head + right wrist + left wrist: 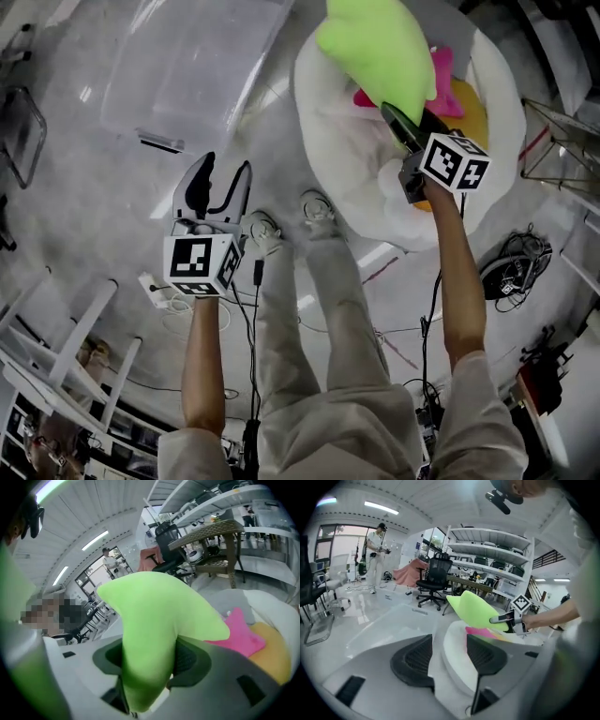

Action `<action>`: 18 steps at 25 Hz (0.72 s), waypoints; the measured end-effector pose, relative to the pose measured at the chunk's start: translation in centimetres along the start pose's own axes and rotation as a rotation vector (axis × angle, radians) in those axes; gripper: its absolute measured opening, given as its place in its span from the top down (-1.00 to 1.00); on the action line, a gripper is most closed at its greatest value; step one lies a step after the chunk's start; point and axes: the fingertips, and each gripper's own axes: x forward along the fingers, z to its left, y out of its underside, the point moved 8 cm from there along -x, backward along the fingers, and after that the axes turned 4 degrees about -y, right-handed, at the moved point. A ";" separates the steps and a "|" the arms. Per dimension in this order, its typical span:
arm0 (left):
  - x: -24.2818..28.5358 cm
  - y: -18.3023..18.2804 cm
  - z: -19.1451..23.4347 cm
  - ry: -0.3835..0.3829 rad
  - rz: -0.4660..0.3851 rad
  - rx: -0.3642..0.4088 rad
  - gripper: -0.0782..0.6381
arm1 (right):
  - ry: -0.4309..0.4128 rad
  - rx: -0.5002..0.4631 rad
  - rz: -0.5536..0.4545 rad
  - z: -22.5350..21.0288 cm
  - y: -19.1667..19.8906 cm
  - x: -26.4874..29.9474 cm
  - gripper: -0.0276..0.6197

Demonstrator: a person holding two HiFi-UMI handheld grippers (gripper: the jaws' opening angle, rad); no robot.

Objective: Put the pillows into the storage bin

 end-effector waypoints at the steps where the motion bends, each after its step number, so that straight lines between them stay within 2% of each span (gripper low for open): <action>1: -0.8 0.3 1.2 -0.024 -0.008 -0.015 0.14 | -0.021 -0.022 0.013 1.5 -0.4 1.5 0.17; 8: -6.0 3.2 8.6 -0.158 -0.038 -0.109 0.14 | -0.140 -0.165 0.114 11.7 -1.4 12.0 0.17; 15: -9.4 6.8 14.5 -0.243 -0.057 -0.191 0.15 | -0.180 -0.304 0.224 19.6 0.5 21.6 0.16; 18: -10.5 8.2 16.6 -0.271 -0.059 -0.216 0.15 | -0.189 -0.310 0.264 22.0 2.3 25.5 0.16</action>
